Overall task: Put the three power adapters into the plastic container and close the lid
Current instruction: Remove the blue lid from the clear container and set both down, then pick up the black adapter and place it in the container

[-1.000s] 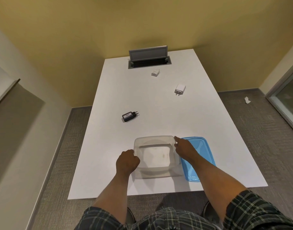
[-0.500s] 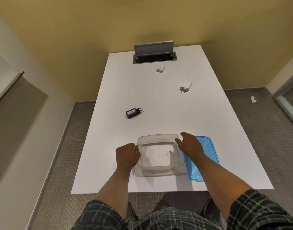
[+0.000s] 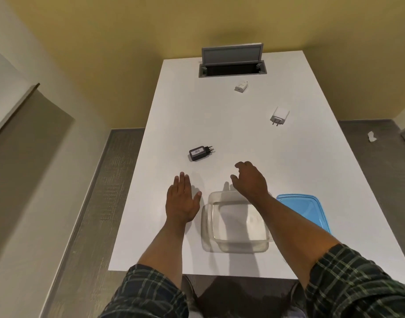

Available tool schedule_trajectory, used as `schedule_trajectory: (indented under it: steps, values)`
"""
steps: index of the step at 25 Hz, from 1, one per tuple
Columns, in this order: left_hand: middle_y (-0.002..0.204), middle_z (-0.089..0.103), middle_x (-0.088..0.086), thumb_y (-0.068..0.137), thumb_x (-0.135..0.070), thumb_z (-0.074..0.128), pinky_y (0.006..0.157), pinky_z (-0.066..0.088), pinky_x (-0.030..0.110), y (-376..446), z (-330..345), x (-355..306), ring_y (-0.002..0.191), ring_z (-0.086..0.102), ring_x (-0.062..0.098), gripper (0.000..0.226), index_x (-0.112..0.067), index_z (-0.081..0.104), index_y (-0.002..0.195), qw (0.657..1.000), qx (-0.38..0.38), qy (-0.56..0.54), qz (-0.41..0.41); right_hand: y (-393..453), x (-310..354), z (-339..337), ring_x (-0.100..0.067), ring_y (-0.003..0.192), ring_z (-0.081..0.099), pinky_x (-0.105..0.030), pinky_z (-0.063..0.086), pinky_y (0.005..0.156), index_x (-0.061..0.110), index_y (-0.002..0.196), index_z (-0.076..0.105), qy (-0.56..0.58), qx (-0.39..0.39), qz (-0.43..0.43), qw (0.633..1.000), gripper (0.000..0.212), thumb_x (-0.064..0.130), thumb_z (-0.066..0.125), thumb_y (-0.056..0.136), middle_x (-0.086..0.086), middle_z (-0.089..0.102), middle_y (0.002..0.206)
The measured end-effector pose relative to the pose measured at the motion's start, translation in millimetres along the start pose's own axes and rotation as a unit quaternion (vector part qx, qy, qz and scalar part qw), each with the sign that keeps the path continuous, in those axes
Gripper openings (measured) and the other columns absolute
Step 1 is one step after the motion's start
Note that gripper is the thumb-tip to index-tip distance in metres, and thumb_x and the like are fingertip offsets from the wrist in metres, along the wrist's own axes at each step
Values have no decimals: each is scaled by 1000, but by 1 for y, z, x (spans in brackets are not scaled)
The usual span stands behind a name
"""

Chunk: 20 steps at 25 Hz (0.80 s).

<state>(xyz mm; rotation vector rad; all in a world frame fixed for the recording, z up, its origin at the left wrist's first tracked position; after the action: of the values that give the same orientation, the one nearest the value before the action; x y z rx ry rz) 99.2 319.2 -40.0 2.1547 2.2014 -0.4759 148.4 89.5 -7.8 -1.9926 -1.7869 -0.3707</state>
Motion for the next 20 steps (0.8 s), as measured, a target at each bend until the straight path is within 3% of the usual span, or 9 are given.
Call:
schedule_trajectory:
  steps: [11, 16, 20]
  values:
    - [172, -9, 7, 107, -47, 29, 130, 6, 40, 47, 43, 31, 160, -5, 23, 75, -10, -2, 164, 999, 43, -1, 6, 73, 50, 63, -25, 122, 56, -35, 47, 96, 16, 137, 52, 53, 51, 13, 997, 52, 29, 65, 89, -7, 62, 126]
    - [172, -13, 4, 107, -51, 26, 131, 0, 39, 51, 55, 39, 160, -11, 22, 75, -13, -7, 163, 999, 40, -26, 7, 94, 70, 78, -27, 109, 65, -29, 48, 85, 15, 130, 58, 109, 21, 26, 993, 45, 22, 65, 87, -8, 71, 114]
    - [172, -10, 4, 106, -53, 24, 130, -1, 39, 63, 55, 42, 160, -11, 23, 75, -13, -4, 164, 999, 18, -16, 25, 104, 88, 87, -29, 116, 62, -34, 51, 94, 19, 136, 55, 115, 17, 28, 993, 47, 27, 61, 91, -6, 68, 125]
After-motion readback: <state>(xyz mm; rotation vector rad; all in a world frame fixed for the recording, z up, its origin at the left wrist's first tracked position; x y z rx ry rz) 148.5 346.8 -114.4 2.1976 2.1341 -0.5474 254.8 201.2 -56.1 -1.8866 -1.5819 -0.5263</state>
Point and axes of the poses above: each hand's wrist, its own y-axis towards the middle knuckle, its own z-axis out of the palm, x = y × z, the point moved 3 cm from there along y, towards the middle knuckle
